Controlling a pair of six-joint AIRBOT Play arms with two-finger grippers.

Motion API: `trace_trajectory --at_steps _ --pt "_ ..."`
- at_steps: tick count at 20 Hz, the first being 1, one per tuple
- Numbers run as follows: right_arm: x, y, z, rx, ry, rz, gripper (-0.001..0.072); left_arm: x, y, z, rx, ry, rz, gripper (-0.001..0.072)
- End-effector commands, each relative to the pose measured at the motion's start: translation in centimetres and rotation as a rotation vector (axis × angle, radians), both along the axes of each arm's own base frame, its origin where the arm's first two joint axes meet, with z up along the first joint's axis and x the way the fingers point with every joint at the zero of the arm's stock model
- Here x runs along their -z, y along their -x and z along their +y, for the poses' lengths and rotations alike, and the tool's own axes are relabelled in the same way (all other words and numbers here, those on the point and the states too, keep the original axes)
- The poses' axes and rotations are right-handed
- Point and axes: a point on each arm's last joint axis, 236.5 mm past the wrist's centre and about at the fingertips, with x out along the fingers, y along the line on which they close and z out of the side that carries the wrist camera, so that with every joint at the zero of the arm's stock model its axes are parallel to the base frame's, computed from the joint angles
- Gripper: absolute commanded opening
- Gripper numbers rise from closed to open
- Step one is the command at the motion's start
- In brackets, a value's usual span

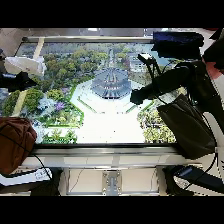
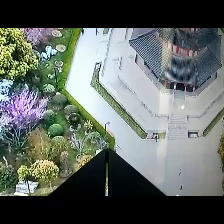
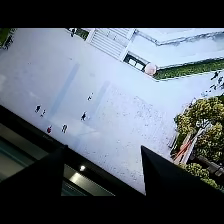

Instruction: Fold the shirts.

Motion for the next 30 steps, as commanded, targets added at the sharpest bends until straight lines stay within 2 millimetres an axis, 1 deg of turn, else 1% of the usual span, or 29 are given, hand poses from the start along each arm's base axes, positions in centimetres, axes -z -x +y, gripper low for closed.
trace_trajectory --at_steps 1,11,14,17,22,25,26,27,29,30 --pt "0.1 0.3 -0.1 -0.004 0.006 0.014 0.0510 0.0 0.0 0.1 -0.001 0.000 0.001 0.0011" --pt "0.1 0.4 -0.1 -0.004 0.006 0.015 0.0510 0.0 0.0 0.1 -0.001 -0.001 0.001 0.0011" --pt "0.1 0.3 -0.1 -0.004 0.006 0.014 0.0510 -0.1 -0.4 0.3 -0.015 -0.007 -0.016 0.0011" --pt "0.1 0.3 -0.1 -0.003 0.005 0.011 0.0510 -0.1 -0.5 0.4 -0.016 -0.007 -0.017 0.0011" --pt "-0.5 -0.9 0.4 0.012 -0.021 -0.041 0.0510 -0.4 -1.5 1.2 -0.051 -0.025 -0.056 0.0012" --pt "-0.7 -1.4 0.6 0.017 -0.031 -0.060 0.0510 -1.0 -3.0 2.4 -0.105 -0.052 -0.119 0.0023" --pt "-0.7 -1.4 0.6 0.018 -0.032 -0.061 0.0510 -1.6 -4.1 3.3 -0.147 -0.073 -0.169 0.0050" --pt "-0.7 -1.4 0.6 0.018 -0.032 -0.061 0.0510 -2.5 -5.5 4.7 -0.201 -0.100 -0.233 0.0136" --pt "-0.7 -1.4 0.6 0.018 -0.032 -0.061 0.0510 -4.5 -8.2 8.4 -0.332 -0.188 -0.377 0.0684" --pt "-0.7 -1.4 0.6 0.018 -0.031 -0.060 0.0509 -5.2 -9.4 10.5 -0.394 -0.232 -0.437 0.0698"
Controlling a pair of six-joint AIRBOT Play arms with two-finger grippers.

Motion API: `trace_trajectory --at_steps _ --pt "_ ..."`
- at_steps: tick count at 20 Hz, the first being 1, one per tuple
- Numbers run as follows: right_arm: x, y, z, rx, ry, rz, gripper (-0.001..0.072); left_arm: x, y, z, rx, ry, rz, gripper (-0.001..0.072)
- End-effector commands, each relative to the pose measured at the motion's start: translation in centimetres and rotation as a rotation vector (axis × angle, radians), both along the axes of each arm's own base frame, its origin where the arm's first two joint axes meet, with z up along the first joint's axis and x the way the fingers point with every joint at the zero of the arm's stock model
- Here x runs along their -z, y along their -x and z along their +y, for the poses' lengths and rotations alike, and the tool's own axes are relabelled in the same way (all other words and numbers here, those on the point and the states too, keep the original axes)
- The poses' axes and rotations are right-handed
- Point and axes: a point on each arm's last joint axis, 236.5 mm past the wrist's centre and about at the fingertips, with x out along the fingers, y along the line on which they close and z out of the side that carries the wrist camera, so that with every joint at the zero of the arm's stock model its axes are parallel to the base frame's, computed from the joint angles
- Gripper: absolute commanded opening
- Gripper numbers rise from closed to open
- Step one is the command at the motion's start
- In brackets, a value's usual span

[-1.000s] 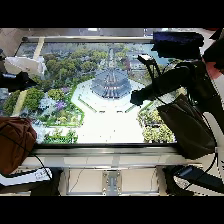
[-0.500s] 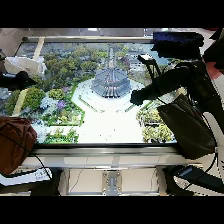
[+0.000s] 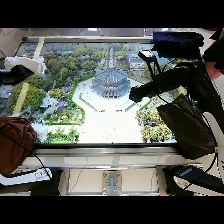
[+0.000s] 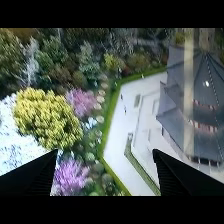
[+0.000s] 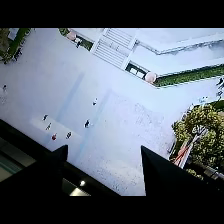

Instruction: Fold the shirts.

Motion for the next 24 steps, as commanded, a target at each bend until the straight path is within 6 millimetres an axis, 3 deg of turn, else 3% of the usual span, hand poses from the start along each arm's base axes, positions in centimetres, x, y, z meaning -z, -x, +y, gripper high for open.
trace_trajectory --at_steps 1,3,4,8,12,15,18,22,23,24 --pt "-0.1 -0.2 0.1 0.002 -0.004 -0.008 0.0509 -2.8 -4.3 7.2 -0.241 -0.135 -0.227 0.0699" --pt "-0.1 -0.2 0.1 0.002 -0.005 -0.011 0.0509 -1.6 -6.2 10.9 -0.379 -0.122 -0.283 0.0699" --pt "-0.1 -0.2 0.1 0.003 -0.006 -0.010 0.0509 0.2 -7.2 12.4 -0.448 -0.068 -0.279 0.0699" --pt "-0.1 -0.2 0.1 0.050 -0.023 0.012 0.0509 9.0 -11.0 14.1 -0.469 0.023 -0.150 0.0703" --pt "-0.1 -0.2 0.1 0.101 -0.043 0.037 0.0509 14.5 -13.6 16.0 -0.587 0.162 -0.112 0.0704" --pt "-0.2 -0.3 0.2 0.143 -0.062 0.051 0.0509 16.3 -15.3 17.7 -0.664 0.219 -0.167 0.0703" --pt "-0.7 -1.2 0.6 0.154 -0.088 0.016 0.0509 17.0 -17.6 17.8 -0.701 0.351 -0.210 0.0701" --pt "-1.7 -2.6 1.0 0.170 -0.127 -0.048 0.0509 16.2 -20.4 16.9 -0.678 0.360 -0.279 0.0683" --pt "-1.8 -2.7 1.1 0.171 -0.130 -0.052 0.0509 16.1 -20.6 17.0 -0.688 0.350 -0.296 0.0550" --pt "-1.8 -2.8 1.1 0.171 -0.132 -0.054 0.0509 16.1 -20.7 17.1 -0.697 0.344 -0.308 0.0343"
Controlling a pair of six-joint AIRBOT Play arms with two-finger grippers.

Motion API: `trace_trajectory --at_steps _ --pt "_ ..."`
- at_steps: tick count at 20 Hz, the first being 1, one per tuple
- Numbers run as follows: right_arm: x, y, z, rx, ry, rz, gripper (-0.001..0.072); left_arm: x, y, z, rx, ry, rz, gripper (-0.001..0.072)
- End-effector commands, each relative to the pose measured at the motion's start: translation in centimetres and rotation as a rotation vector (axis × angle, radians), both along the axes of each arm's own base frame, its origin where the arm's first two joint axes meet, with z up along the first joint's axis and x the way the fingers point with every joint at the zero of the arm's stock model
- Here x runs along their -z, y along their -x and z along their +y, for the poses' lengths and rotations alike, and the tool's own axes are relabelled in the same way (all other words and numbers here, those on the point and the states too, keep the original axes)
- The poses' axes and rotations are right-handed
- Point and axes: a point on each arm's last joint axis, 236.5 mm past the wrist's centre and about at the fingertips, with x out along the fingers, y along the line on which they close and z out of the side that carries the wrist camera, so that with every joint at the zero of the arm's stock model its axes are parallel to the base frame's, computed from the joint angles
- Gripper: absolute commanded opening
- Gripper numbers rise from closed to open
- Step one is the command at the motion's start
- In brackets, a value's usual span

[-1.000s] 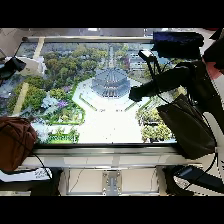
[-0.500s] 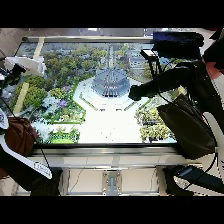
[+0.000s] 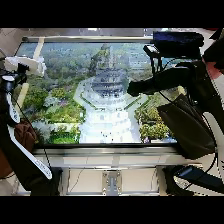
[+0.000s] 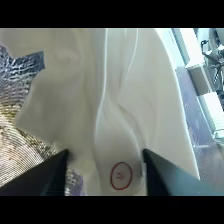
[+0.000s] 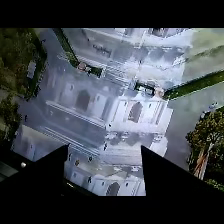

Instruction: Fold the shirts.

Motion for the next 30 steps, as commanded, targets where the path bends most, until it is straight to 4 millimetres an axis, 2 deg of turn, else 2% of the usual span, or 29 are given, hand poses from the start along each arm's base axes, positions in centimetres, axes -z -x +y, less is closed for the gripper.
trace_trajectory --at_steps 1,2,3,6,8,10,12,14,15,16,18,19,21,23,26,28,30 --pt "-0.5 -0.7 0.3 0.012 -0.021 -0.032 0.0509 0.0 -1.2 0.4 -0.042 -0.010 -0.049 0.0180" --pt "-0.6 -0.9 0.3 0.014 -0.024 -0.039 0.0509 0.4 -1.2 0.3 -0.042 -0.007 -0.044 0.0081" --pt "-0.7 -1.0 0.4 0.016 -0.027 -0.045 0.0509 1.1 -1.2 0.1 -0.036 0.000 -0.033 0.0011" --pt "-0.7 -1.0 0.4 0.016 -0.026 -0.045 0.0509 1.4 -1.0 -1.7 0.029 0.037 0.003 0.0011" --pt "-0.7 -1.0 0.3 0.016 -0.025 -0.047 0.0509 0.2 -0.6 -3.7 0.109 0.068 0.029 0.0011" --pt "-0.7 -1.0 0.3 0.016 -0.025 -0.046 0.0508 -2.7 -0.2 -6.1 0.194 0.082 0.034 0.0011" --pt "-0.7 -1.0 0.3 0.016 -0.024 -0.047 0.0508 -6.9 0.2 -9.3 0.295 0.064 0.023 0.0010" --pt "-0.9 -0.8 0.2 0.012 -0.018 -0.046 0.0508 -12.3 1.2 -14.1 0.447 -0.025 -0.001 0.0010" --pt "-1.2 -0.6 0.0 0.007 -0.013 -0.048 0.0508 -15.0 2.1 -17.1 0.540 -0.078 -0.014 0.0010" --pt "-1.7 -0.2 -0.3 -0.003 0.001 -0.050 0.0508 -17.7 3.3 -20.5 0.632 -0.115 -0.024 0.0010" --pt "-3.3 0.8 -1.2 -0.014 0.037 -0.048 0.0508 -21.8 6.8 -27.3 0.812 -0.139 -0.023 0.0010" --pt "-4.3 1.4 -1.9 -0.019 0.058 -0.053 0.0508 -23.3 8.9 -30.8 0.901 -0.147 -0.017 0.0010" --pt "-7.2 2.4 -3.7 -0.013 0.110 -0.091 0.0508 -25.0 13.2 -36.9 1.062 -0.152 0.007 0.0010" --pt "-10.5 2.9 -5.4 -0.022 0.161 -0.175 0.0508 -24.7 17.9 -42.6 1.239 -0.177 0.076 0.0010" --pt "-16.4 3.3 -8.0 0.025 0.198 -0.340 0.0508 -22.4 25.6 -50.0 1.528 -0.208 0.239 0.0010" --pt "-19.7 3.5 -9.6 0.074 0.206 -0.433 0.0508 -20.8 28.9 -53.9 1.632 -0.246 0.321 0.0010" --pt "-21.9 3.6 -11.3 0.117 0.236 -0.501 0.0508 -18.9 31.4 -57.0 1.702 -0.306 0.377 0.0013"
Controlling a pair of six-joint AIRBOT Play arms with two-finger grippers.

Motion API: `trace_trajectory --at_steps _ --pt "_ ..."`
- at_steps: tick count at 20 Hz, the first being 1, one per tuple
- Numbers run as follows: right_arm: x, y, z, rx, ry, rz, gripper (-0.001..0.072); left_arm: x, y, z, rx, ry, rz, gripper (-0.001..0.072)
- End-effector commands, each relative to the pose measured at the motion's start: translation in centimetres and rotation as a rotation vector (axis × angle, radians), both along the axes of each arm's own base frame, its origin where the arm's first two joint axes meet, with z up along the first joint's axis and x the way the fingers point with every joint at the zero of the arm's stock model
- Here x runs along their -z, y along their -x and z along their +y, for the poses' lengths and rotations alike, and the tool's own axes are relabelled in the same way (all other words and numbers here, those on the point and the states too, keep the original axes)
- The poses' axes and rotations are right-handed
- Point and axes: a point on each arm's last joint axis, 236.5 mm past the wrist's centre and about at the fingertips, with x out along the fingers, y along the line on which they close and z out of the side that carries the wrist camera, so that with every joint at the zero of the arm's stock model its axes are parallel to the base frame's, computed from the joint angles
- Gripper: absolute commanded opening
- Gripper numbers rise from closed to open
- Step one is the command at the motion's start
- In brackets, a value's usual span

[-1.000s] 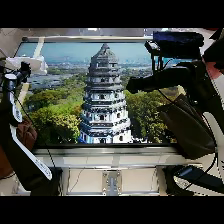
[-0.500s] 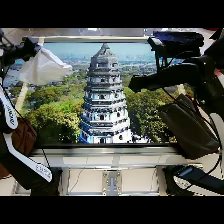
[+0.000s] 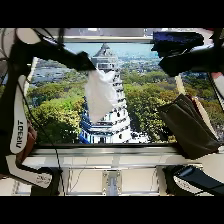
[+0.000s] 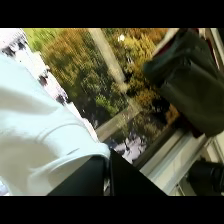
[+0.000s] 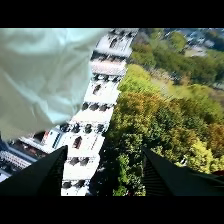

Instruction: Fold the shirts.

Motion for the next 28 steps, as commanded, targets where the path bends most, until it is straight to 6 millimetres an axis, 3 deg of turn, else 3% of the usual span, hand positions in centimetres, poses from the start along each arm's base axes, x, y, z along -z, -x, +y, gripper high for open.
trace_trajectory --at_steps 1,2,3,4,7,8,10,12,14,16,18,21,26,28 --pt "-4.1 0.4 -3.8 0.080 0.080 -0.133 0.0508 3.7 6.1 -4.9 0.187 -0.181 0.045 0.0035" --pt "-4.2 0.1 -4.7 0.094 0.128 -0.149 0.0509 4.8 5.7 -4.9 0.183 -0.248 0.009 0.0182" --pt "-4.1 -0.2 -6.0 0.119 0.188 -0.155 0.0509 5.7 4.4 -3.9 0.153 -0.338 -0.048 0.0546" --pt "-3.9 -0.4 -7.5 0.163 0.241 -0.149 0.0509 6.1 2.8 -2.2 0.110 -0.426 -0.105 0.0704" --pt "-2.2 -0.7 -11.8 0.302 0.394 -0.096 0.0509 6.2 -1.4 6.2 -0.129 -0.700 -0.160 0.0714" --pt "-1.4 -0.8 -12.7 0.331 0.439 -0.071 0.0509 6.8 -1.3 8.2 -0.196 -0.734 -0.104 0.0711" --pt "0.9 -1.2 -13.3 0.342 0.502 -0.014 0.0509 9.8 0.2 9.3 -0.217 -0.715 0.051 0.0700" --pt "4.1 -1.5 -13.0 0.318 0.547 0.061 0.0509 13.5 2.7 8.2 -0.162 -0.664 0.177 0.0700" --pt "7.5 -1.9 -12.9 0.309 0.586 0.140 0.0509 16.0 4.8 3.9 -0.060 -0.513 0.188 0.0701" --pt "10.4 -2.4 -12.2 0.275 0.611 0.195 0.0509 16.8 5.9 -1.3 0.058 -0.354 0.063 0.0700" --pt "12.9 -2.8 -11.3 0.236 0.620 0.248 0.0509 16.8 7.0 -4.6 0.192 -0.307 -0.076 0.0701" --pt "14.5 -3.4 -10.5 0.211 0.618 0.283 0.0509 16.7 7.8 -6.6 0.296 -0.309 -0.173 0.0701" --pt "15.2 -3.3 -9.6 0.186 0.593 0.306 0.0509 18.7 8.4 -6.6 0.314 -0.318 -0.103 0.0700" --pt "15.3 -3.3 -9.5 0.184 0.590 0.309 0.0509 17.1 8.5 -7.5 0.289 -0.248 -0.099 0.0700"
